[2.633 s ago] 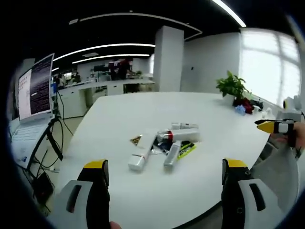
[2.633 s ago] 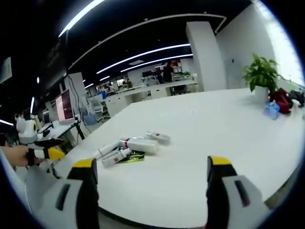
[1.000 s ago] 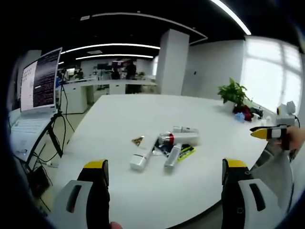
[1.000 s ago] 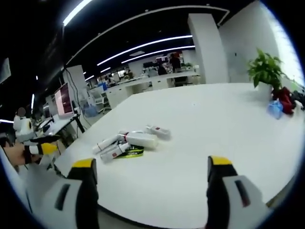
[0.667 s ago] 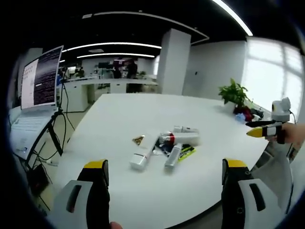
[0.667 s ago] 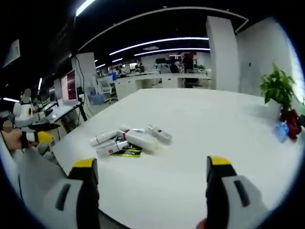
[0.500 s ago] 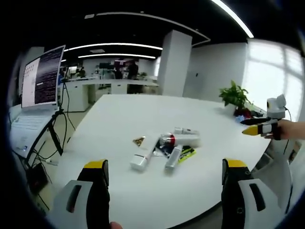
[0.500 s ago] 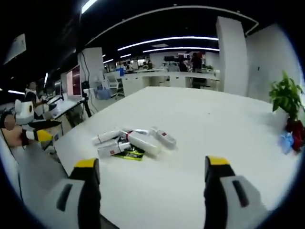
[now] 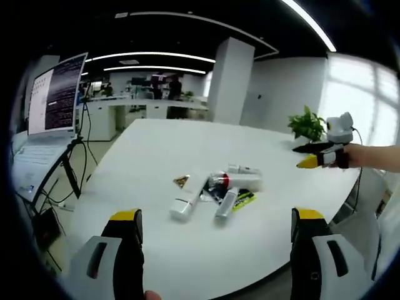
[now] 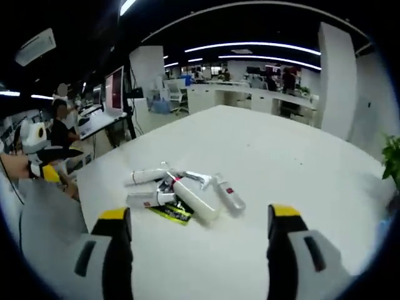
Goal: Arrange the skincare products in the storage area until every visible bottle or jar stands upright without overlapping.
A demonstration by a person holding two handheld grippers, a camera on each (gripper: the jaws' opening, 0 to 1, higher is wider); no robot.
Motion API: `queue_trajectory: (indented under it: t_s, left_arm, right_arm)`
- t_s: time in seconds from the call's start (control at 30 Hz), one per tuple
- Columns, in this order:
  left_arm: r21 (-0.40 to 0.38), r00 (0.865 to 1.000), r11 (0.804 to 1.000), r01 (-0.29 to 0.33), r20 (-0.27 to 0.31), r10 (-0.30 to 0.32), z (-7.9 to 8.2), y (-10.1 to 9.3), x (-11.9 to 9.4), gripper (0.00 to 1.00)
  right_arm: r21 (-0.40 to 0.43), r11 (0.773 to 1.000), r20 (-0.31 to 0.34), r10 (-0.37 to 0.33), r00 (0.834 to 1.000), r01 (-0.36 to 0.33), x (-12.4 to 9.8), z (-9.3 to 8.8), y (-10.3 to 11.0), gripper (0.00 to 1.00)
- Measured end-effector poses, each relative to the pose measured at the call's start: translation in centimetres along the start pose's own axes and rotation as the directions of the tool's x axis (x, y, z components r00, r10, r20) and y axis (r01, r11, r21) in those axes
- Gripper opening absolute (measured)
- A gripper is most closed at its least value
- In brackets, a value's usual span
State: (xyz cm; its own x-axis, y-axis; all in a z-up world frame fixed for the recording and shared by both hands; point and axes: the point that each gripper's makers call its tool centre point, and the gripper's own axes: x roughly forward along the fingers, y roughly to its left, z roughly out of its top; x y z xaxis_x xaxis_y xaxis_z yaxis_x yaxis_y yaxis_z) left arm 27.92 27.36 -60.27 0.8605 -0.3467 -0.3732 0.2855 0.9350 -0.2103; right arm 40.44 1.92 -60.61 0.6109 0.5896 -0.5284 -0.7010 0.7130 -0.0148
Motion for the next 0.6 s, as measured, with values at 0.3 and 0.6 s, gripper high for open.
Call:
queue_trajectory:
  t_s: [0.3, 0.6]
  left_arm:
    - [0.009, 1.0, 1.0, -0.002, -0.014, 0.002, -0.2, 0.0, 0.1, 0.97]
    - [-0.018, 1.0, 1.0, -0.014, -0.013, 0.014, -0.2, 0.4, 0.1, 0.96]
  right_arm:
    - [-0.12, 0.989, -0.089, 0.082, 0.993, -0.092, 3.6, 0.1, -0.1, 0.88]
    - [-0.25, 0.949, -0.245, 0.131, 0.96, -0.194, 7.5, -1.8, 0.1, 0.76]
